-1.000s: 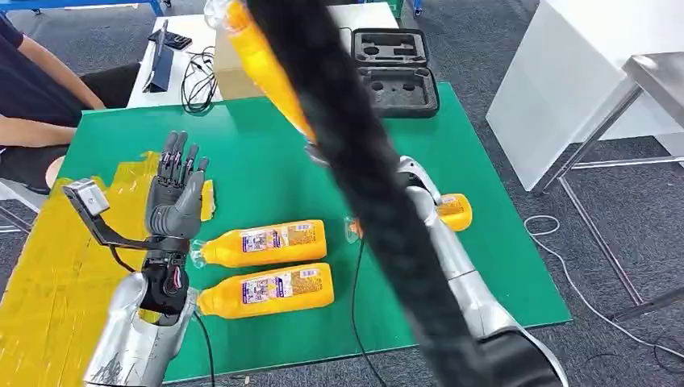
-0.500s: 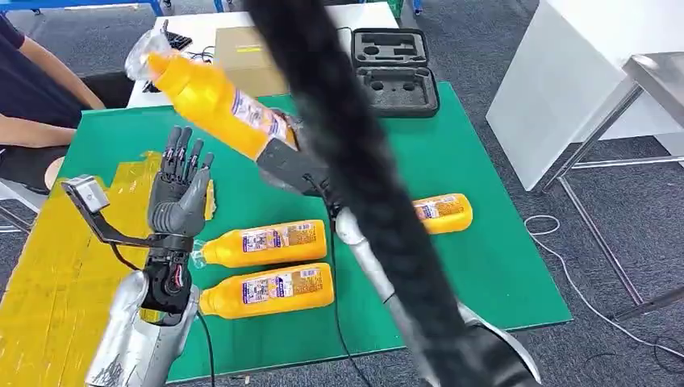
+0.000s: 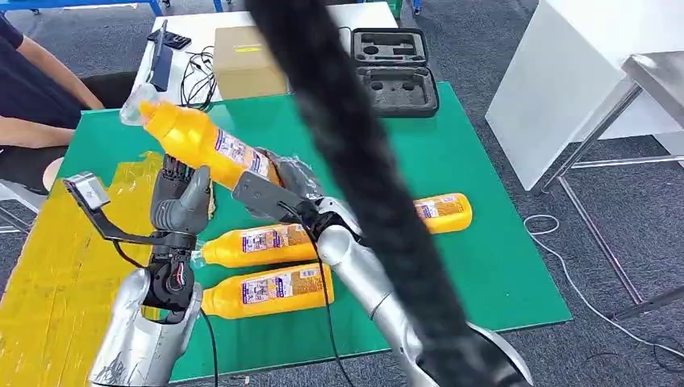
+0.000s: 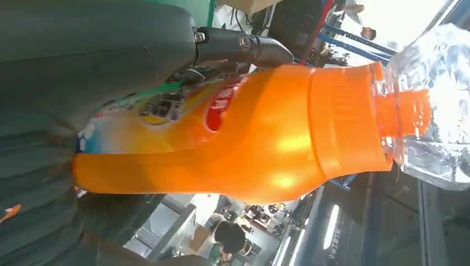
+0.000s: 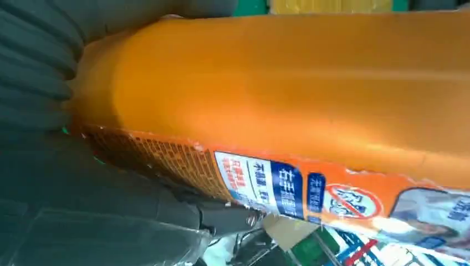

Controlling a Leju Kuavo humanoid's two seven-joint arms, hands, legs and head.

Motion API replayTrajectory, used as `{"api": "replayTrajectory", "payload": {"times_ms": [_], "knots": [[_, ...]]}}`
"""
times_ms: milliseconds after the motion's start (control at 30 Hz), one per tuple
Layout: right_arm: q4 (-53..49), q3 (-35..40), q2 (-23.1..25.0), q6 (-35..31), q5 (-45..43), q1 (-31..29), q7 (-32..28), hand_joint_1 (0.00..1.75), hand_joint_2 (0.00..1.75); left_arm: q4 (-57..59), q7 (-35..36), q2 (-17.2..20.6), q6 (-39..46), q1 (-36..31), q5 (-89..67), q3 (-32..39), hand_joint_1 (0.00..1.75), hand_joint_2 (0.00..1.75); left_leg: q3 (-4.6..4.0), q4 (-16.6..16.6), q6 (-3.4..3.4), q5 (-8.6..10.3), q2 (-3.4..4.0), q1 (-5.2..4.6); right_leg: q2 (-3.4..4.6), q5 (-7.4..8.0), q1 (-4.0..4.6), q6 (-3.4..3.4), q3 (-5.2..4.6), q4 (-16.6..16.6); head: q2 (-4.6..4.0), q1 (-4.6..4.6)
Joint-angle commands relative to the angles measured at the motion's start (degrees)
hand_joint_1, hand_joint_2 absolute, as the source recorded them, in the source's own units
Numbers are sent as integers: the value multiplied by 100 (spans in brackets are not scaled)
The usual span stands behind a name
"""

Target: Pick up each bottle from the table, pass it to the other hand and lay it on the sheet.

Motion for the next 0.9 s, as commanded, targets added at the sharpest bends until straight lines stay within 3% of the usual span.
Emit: {"api": "replayTrajectory", "payload": {"times_ms": [33, 267, 900], "knots": [[231, 1802, -28, -168, 792, -272, 962, 175, 175, 197, -43, -21, 129, -229, -280, 10, 0, 175, 19, 8, -22, -13, 6, 10, -6, -10, 10, -4, 21, 3, 0, 0], [-453, 2870, -28, 190, 1014, -183, 1405, 175, 175, 6, -4, 84, 345, 10, -480, 175, 0, 175, 19, 7, -23, -15, 9, 13, -2, -13, 14, -5, 22, 2, -2, -2], [-647, 3173, -28, 565, 697, -59, 1217, 175, 175, -172, 87, 13, 464, 105, -756, 506, 0, 175, 17, 4, -23, -11, -6, 14, -18, -14, 16, -7, 23, -2, 0, 0]]}}
